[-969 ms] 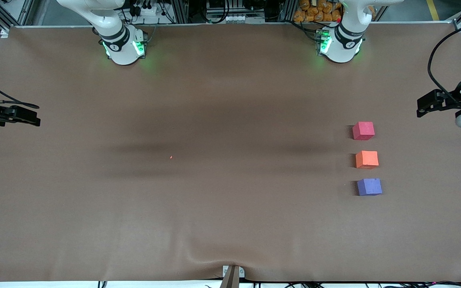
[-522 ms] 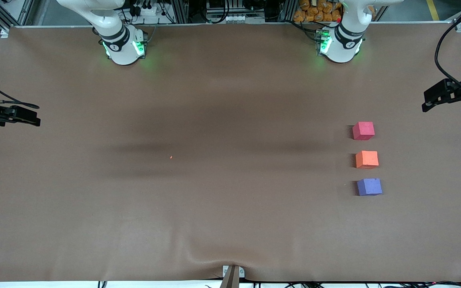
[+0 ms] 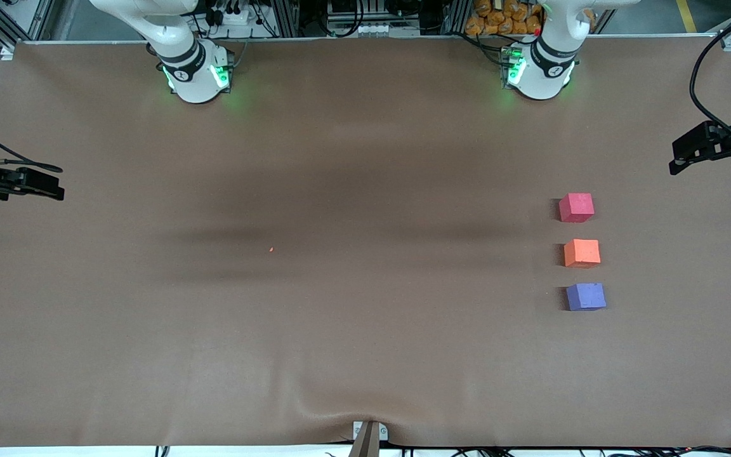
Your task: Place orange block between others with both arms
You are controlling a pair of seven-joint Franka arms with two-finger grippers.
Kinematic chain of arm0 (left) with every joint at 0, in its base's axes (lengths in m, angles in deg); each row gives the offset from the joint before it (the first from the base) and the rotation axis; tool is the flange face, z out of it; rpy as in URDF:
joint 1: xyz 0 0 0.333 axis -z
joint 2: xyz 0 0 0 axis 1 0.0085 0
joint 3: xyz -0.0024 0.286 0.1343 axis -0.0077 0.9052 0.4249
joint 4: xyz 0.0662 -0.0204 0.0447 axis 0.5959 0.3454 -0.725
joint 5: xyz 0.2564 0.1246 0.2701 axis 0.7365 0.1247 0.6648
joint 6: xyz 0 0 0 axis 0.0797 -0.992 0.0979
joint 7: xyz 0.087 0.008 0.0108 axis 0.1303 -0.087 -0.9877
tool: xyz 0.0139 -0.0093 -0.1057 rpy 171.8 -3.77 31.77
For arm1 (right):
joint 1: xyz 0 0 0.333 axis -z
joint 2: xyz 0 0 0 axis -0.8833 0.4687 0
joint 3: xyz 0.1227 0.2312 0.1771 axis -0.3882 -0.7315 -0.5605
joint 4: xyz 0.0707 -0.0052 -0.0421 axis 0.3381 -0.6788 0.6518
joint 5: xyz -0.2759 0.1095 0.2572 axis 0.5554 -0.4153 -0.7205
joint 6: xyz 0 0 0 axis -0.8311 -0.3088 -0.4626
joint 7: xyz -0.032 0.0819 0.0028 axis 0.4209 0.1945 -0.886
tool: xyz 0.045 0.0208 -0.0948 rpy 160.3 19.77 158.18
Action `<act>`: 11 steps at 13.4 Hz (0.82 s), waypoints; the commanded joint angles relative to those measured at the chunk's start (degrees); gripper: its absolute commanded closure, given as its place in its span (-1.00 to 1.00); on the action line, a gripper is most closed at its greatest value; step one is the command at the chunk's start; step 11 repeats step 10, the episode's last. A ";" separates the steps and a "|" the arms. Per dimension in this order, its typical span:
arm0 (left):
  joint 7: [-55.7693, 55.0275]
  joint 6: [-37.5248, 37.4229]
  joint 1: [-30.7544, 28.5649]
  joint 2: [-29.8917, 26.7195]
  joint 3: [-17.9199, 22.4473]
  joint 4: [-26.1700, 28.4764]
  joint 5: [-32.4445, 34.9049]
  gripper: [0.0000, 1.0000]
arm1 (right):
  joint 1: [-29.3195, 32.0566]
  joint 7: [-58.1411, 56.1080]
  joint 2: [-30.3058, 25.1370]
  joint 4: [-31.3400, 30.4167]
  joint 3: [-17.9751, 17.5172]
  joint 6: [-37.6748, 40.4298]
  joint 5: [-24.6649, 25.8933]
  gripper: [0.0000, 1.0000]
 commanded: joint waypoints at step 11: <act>-1.58 -2.49 0.06 -0.59 -0.51 -0.44 -2.26 -1.00 | 0.17 -0.27 -0.82 0.69 -0.28 0.54 0.66 -1.00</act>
